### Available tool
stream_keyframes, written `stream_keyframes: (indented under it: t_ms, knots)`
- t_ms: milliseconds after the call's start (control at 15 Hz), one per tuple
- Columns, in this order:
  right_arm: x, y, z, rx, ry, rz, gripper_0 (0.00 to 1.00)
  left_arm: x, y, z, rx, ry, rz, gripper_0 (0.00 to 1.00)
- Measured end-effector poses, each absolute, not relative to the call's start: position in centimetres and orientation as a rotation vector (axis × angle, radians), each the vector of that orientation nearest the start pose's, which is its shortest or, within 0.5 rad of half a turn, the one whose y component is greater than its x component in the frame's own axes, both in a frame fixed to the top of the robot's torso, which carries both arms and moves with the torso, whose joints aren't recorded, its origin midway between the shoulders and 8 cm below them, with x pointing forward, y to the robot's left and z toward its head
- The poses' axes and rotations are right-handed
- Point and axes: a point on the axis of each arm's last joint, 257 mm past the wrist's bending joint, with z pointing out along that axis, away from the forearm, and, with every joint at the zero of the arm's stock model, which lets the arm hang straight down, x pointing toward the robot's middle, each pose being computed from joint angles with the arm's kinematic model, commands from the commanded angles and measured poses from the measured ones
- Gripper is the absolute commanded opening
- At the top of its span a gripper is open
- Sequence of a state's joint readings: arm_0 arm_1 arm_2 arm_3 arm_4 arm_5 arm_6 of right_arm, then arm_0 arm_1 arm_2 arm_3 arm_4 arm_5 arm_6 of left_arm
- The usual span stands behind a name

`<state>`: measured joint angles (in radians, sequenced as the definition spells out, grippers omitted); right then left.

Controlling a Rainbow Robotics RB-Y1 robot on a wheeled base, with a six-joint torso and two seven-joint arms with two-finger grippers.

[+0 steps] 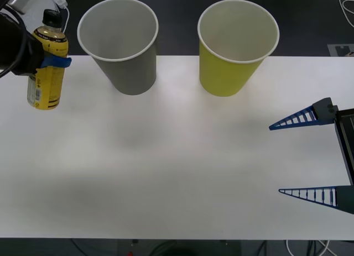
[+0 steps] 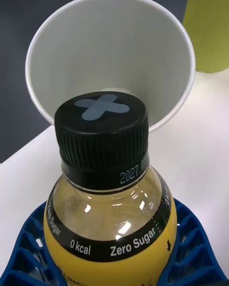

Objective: Put the can into the green bin and the plastic bottle into the gray bin

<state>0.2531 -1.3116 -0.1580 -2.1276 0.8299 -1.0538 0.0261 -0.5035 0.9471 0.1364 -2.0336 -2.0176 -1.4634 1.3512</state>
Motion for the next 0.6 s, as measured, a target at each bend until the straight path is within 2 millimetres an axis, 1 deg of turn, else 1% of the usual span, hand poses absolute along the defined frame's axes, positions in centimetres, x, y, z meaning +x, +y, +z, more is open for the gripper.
stream_keyframes:
  t_ms: [133,267,400,600]
  knots:
    - [28.5,-18.9,-9.7,-1.606,1.338,0.604,1.0,49.3,25.9,-1.1,0.891,2.071,-0.041,0.0]
    - [28.5,-18.9,-9.7,-1.606,1.338,0.604,1.0,49.3,25.8,-0.4,0.936,2.089,-0.009,0.0]
    - [28.5,-18.9,-9.7,-1.606,1.338,0.604,1.0,49.6,25.1,-0.1,0.967,2.097,0.01,0.0]
    - [28.5,-18.9,-9.7,-1.606,1.338,0.604,1.0,50.8,24.1,0.8,0.988,2.107,0.005,0.0]
